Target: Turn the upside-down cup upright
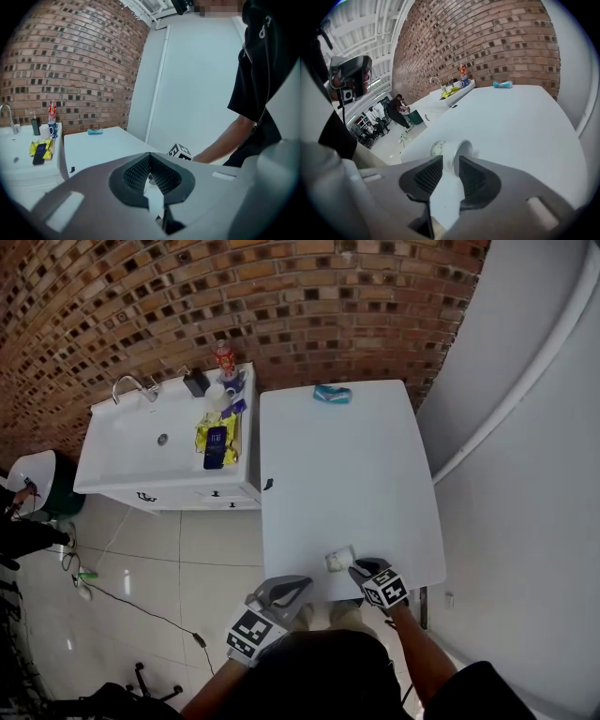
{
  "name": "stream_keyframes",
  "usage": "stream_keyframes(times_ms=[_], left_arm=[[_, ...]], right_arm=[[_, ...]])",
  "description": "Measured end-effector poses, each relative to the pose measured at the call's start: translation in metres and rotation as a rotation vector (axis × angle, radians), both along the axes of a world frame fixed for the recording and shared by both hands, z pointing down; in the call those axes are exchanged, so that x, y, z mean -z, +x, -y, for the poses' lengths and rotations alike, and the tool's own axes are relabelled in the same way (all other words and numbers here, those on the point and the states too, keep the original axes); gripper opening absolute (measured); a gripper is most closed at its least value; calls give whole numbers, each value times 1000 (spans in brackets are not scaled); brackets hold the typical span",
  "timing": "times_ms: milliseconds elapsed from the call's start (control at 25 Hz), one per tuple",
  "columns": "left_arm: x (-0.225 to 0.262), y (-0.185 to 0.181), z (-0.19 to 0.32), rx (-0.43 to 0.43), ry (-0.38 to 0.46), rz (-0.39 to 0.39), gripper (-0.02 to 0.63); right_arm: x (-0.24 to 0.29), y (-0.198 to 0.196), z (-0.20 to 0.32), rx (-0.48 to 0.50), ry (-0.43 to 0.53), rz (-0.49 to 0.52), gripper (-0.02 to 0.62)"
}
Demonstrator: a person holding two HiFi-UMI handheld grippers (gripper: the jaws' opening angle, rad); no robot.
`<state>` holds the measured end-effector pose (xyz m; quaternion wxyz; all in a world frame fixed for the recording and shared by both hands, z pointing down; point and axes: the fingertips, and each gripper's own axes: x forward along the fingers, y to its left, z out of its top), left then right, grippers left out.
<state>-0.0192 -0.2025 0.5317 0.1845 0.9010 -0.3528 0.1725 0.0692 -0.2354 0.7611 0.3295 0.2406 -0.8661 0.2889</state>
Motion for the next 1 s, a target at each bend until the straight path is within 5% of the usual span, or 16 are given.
stream_keyframes(times_ms=[680,840,1000], left_arm=[[2,5,1,5,6,-15,15],[0,6,-1,0,9,-27,15],[2,5,-2,0,10,-46,15]], right_arm=[[21,-5,-1,74,76,-10,3],[30,5,3,133,136,-152,3],[27,22,7,307,251,-447,2]])
